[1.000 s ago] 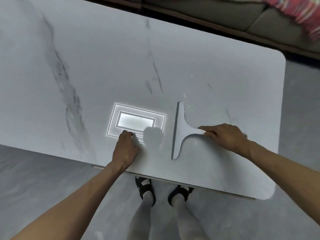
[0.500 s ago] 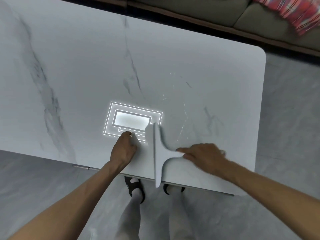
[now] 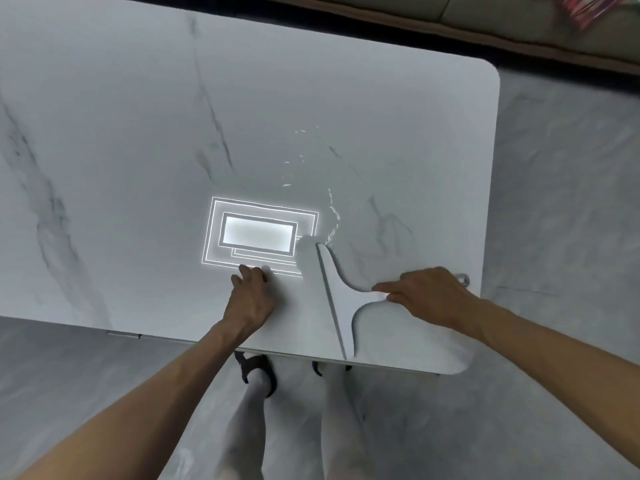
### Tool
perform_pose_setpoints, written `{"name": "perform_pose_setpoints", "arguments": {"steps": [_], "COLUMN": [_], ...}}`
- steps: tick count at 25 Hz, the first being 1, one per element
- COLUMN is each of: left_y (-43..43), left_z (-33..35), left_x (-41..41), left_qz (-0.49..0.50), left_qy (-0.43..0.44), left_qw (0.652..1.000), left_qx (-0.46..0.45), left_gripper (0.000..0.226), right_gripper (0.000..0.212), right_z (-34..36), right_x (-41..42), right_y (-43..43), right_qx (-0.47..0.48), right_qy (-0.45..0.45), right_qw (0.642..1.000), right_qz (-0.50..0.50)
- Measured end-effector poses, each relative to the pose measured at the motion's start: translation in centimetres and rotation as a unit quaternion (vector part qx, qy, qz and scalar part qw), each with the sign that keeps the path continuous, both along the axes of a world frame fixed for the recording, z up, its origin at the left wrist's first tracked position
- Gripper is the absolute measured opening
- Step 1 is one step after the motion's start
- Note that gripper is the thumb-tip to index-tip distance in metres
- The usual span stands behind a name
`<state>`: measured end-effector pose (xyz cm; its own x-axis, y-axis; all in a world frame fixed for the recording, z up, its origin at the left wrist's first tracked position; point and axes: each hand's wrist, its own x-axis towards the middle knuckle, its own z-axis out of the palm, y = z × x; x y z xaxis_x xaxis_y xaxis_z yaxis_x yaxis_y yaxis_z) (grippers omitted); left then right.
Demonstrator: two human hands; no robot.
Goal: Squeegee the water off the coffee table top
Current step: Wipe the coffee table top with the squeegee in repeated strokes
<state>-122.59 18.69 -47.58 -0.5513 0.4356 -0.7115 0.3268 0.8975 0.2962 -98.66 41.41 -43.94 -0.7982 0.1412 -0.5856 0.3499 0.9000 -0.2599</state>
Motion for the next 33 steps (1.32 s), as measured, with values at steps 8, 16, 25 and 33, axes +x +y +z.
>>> {"name": "perform_pose_setpoints", "arguments": {"steps": [8,16,25,33], "left_y": [1.4,1.2,-1.6,-9.6], "left_z": [-0.8,-0.4,2.1,3.3], "left_x": [-0.2,-0.6,-4.2,-13.0], "left_qz": [-0.037,-0.082,0.033,0.13], "left_qy": [-0.002,0.015,0.024,0.017], "left_qw": [0.997,0.994,0.999,0.991], "left_qx": [-0.069,-0.069,0.027,0.042], "left_gripper": [0.047,0.038,0.027,0.023], "right_gripper": [0.037,0.035,0.036,0.037], "right_z": [1.5,-0.2,3.6,-0.1], "right_x": [1.6,1.6,-0.3,-18.5], "right_y": [-1.3,-2.8,-0.1,-15.1], "right_qx": [-0.048,-0.068,0.032,-0.103], "right_qy": [-0.016,-0.048,-0.004,0.002], "right_qw": [0.999,0.997,0.999,0.988], "right_qz": [-0.015,0.002,-0.029,0.11]}}
